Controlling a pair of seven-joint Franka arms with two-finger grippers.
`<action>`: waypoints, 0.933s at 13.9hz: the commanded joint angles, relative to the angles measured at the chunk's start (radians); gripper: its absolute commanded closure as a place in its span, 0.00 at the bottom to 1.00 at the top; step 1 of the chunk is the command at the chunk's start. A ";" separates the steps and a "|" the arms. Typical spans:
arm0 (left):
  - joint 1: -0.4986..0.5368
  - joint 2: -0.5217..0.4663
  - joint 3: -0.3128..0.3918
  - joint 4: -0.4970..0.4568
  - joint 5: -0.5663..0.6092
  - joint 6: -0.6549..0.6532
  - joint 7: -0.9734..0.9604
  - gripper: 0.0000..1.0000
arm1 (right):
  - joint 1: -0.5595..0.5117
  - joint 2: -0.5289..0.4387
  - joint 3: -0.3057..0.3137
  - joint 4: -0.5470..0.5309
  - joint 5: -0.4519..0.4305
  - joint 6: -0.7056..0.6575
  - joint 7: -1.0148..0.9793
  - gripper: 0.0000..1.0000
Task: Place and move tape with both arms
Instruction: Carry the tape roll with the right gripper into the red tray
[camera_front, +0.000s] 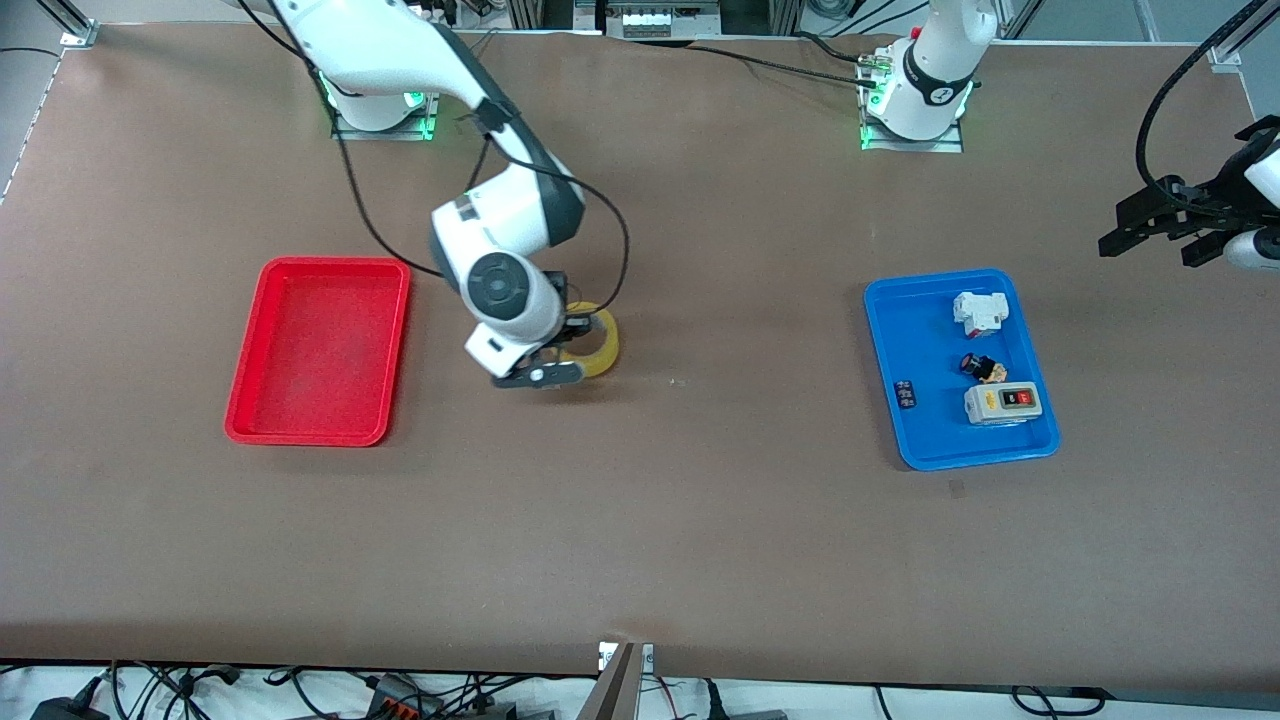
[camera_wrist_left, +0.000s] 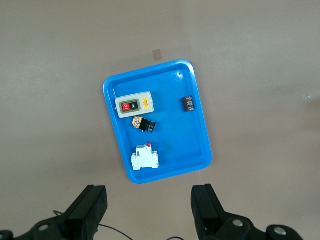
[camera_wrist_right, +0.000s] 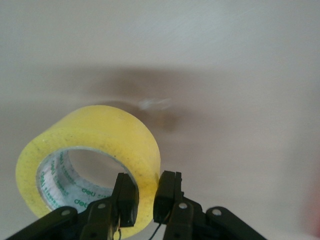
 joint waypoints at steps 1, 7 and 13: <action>-0.004 0.013 0.000 0.029 -0.008 -0.025 -0.034 0.00 | -0.169 -0.095 0.012 -0.032 -0.001 -0.062 -0.079 1.00; -0.001 0.009 -0.011 0.029 -0.009 -0.049 -0.038 0.00 | -0.510 -0.141 0.003 -0.166 -0.010 -0.097 -0.448 1.00; 0.009 0.006 -0.010 0.029 -0.009 -0.051 -0.038 0.00 | -0.524 -0.227 -0.074 -0.397 -0.139 0.090 -0.521 1.00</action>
